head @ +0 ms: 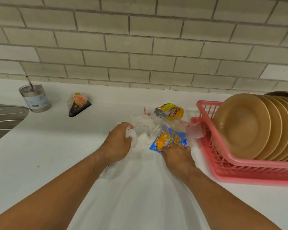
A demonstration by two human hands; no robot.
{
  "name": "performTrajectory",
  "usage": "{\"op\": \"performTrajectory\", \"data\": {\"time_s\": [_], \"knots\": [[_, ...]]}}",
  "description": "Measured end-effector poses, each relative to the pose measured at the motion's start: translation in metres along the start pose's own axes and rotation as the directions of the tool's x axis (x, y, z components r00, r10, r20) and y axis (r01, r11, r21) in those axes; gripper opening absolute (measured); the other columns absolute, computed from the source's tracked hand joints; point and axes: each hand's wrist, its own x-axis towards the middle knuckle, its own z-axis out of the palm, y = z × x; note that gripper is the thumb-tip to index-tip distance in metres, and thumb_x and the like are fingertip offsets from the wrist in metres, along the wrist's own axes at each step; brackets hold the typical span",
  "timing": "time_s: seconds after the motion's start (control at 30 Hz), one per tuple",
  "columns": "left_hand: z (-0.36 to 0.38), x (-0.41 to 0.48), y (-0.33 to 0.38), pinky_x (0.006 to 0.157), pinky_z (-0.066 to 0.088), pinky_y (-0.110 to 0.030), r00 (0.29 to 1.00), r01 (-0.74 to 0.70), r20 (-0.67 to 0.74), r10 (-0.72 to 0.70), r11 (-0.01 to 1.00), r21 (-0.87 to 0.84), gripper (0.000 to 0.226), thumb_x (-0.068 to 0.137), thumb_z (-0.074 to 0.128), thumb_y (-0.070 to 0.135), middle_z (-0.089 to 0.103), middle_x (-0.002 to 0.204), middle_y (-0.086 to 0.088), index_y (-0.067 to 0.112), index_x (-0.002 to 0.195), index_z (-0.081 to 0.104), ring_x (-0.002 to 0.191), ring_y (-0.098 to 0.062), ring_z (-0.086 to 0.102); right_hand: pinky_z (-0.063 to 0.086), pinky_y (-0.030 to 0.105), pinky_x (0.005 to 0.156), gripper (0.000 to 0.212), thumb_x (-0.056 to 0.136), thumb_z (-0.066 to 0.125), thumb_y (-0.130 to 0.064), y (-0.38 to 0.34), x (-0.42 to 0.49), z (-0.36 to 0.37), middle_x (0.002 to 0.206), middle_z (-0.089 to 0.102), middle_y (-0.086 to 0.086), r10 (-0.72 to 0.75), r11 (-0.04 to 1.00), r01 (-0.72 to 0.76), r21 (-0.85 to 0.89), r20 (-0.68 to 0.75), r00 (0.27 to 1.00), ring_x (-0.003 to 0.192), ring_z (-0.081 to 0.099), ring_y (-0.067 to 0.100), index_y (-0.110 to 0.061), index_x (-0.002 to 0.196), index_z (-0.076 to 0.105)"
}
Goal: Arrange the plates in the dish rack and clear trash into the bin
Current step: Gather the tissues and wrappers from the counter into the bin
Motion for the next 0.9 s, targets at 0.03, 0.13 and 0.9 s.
{"op": "performTrajectory", "data": {"time_s": [0.03,0.13,0.9], "knots": [[0.000,-0.002,0.001,0.076,0.040,-0.015,1.000,-0.011,-0.018,0.011,1.000,-0.007,0.028,0.096,0.044,0.012,0.056,0.116,0.004,0.023,0.120,0.052,0.104,-0.014,0.054,0.033,0.043,0.096,0.030,0.098,0.044,-0.025,0.001,0.000,0.004,0.128,0.052,0.002,-0.017,1.000,0.017,-0.008,0.001,1.000,0.122,0.042,0.026,-0.027,0.126,0.055],[-0.001,-0.006,0.003,0.067,0.042,-0.008,0.998,-0.033,-0.058,0.031,0.998,-0.047,0.026,0.099,0.040,0.011,0.060,0.110,0.004,0.025,0.113,0.056,0.095,-0.013,0.057,0.021,0.048,0.112,0.033,0.097,0.042,-0.018,0.004,0.000,0.009,0.136,0.045,0.003,-0.030,0.996,0.031,0.085,-0.012,0.999,0.134,0.032,0.027,-0.024,0.128,0.052],[-0.005,-0.027,0.012,0.056,0.037,-0.019,0.997,0.063,-0.051,-0.065,0.997,-0.033,0.024,0.098,0.046,0.035,0.061,0.077,0.005,0.019,0.090,0.063,0.067,-0.008,0.055,0.034,0.039,0.092,0.038,0.100,0.034,-0.029,0.002,-0.022,0.004,0.127,0.051,-0.002,-0.029,0.976,0.032,0.216,-0.017,0.999,0.114,0.046,0.021,-0.026,0.137,0.039]]}}
